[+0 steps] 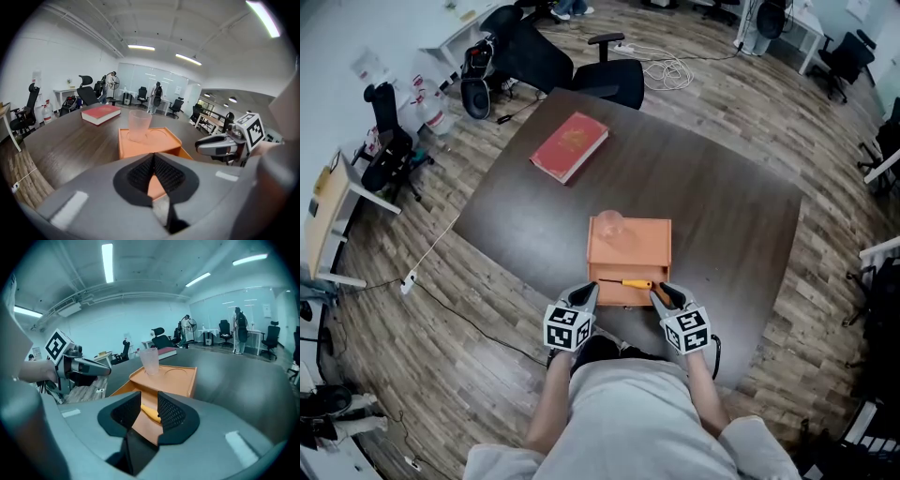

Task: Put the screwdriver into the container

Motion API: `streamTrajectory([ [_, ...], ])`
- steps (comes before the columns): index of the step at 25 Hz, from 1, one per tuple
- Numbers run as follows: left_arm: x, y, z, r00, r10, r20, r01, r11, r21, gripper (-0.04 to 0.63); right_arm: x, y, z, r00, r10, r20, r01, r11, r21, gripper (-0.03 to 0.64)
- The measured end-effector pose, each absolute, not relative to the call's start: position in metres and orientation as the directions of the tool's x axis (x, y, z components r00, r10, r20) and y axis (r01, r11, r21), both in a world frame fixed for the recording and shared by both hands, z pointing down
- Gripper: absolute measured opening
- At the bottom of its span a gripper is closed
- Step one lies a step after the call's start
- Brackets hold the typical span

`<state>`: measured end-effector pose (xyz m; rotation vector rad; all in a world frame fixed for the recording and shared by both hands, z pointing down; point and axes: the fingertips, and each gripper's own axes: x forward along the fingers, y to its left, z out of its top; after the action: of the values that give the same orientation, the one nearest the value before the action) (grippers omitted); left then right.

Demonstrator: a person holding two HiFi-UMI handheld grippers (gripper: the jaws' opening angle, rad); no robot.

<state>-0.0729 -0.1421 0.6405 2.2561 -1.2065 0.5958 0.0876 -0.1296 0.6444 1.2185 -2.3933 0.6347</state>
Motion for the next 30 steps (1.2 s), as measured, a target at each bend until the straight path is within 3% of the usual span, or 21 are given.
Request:
streamTrajectory([
  [8,-0.069,-0.143,0.642,0.523,-0.619,0.586,-0.841,-0.488,0.234,0.052,0.09,-0.129,0.638,-0.535,-0.667,0.519,-0.84,0.488,-0.239,0.107],
  [30,-0.08,-0.137,0.647,0.514,-0.624,0.589,-0.849,-0.467,0.246,0.052,0.079,-0.13,0.634,-0.559,-0.657,0.507,-0.825,0.501,-0.26,0.002],
])
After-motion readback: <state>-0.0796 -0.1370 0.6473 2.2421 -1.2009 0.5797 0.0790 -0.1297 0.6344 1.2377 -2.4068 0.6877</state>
